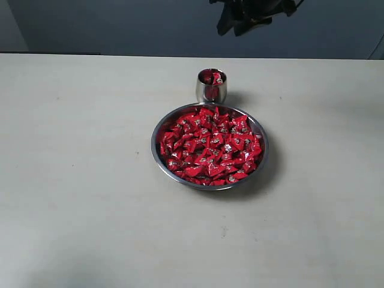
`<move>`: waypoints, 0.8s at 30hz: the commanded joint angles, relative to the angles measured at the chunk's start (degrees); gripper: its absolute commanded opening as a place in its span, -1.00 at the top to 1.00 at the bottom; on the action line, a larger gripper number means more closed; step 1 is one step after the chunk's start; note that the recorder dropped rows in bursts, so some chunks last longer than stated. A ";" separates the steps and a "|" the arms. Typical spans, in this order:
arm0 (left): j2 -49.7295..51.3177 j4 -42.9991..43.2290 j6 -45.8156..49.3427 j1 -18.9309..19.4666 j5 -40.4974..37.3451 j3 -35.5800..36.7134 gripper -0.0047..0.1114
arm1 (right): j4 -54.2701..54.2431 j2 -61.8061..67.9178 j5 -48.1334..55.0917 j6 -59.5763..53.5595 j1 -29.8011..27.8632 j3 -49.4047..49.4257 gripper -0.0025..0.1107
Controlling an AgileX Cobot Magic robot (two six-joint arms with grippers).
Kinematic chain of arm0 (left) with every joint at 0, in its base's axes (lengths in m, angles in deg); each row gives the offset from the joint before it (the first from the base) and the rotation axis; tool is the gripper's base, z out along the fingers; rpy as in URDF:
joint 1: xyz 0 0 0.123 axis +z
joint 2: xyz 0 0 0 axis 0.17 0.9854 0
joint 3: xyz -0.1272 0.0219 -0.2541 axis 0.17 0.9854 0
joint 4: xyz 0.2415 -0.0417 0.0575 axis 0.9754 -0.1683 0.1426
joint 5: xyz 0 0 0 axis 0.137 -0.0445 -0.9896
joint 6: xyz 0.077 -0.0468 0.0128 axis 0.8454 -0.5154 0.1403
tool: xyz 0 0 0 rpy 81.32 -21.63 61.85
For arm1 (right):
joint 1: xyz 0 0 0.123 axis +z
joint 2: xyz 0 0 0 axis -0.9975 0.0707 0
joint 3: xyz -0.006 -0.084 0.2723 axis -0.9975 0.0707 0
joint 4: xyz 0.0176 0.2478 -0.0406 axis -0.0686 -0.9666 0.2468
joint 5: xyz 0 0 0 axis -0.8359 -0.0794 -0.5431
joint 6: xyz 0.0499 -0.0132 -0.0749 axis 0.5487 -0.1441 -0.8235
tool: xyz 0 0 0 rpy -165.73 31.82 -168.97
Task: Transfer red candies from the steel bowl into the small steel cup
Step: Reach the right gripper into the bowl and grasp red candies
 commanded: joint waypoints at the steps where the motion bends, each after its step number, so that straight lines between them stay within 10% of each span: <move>1: -0.27 0.11 -0.20 0.12 0.69 -0.48 0.91 | -0.48 -3.62 1.24 -1.01 -0.20 0.85 0.26; 13: -0.27 0.11 -0.20 0.12 0.69 -0.48 0.91 | -10.03 -24.01 -16.36 -15.23 -0.20 39.88 0.26; 24: -0.27 0.11 -0.20 0.12 0.69 -0.48 0.91 | -9.49 -22.41 -21.83 -17.45 6.64 44.73 0.26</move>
